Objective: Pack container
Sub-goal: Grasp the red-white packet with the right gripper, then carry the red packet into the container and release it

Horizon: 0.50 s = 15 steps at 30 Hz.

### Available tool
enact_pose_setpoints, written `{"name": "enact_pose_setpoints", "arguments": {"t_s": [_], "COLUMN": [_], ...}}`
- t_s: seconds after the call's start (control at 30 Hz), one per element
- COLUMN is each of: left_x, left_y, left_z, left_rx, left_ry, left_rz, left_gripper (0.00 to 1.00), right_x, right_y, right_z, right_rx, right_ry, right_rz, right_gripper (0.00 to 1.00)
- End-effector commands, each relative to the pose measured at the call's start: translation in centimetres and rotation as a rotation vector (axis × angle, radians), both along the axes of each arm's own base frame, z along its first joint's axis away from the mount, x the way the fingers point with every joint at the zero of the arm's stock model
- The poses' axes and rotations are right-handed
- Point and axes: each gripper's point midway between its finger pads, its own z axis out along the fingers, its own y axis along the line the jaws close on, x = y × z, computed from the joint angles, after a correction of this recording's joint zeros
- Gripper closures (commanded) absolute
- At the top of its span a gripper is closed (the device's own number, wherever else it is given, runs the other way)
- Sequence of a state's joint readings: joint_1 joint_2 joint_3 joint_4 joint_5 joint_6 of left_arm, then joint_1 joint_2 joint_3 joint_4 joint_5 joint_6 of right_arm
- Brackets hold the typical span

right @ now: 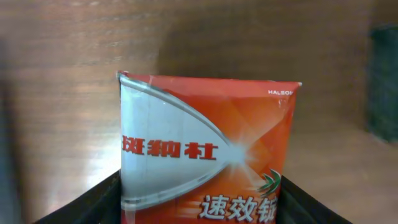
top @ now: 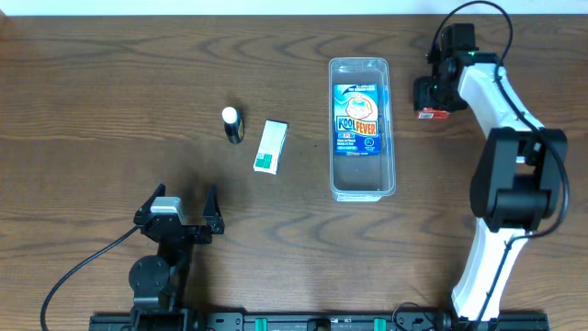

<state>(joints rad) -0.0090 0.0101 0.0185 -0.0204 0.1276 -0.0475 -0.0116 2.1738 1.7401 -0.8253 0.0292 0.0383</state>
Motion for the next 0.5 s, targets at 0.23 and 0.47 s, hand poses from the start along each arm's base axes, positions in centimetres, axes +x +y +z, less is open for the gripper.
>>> {"name": "enact_pose_setpoints", "arguments": {"t_s": [0.23, 0.47], "left_x": [-0.1, -0.1], "left_y": [-0.1, -0.1], "left_z": [-1.5, -1.5], "left_rx": [0.012, 0.012], "left_ry": [0.044, 0.044], "left_rz": [-0.012, -0.012], "left_gripper": [0.02, 0.01], "right_x": [-4.2, -7.8], "right_y": [4.5, 9.5], "right_z": [14.7, 17.2], "right_rx": [0.181, 0.250], "right_ry": [-0.166, -0.131], "right_rz": [0.016, 0.117], "right_gripper": [0.35, 0.33]}}
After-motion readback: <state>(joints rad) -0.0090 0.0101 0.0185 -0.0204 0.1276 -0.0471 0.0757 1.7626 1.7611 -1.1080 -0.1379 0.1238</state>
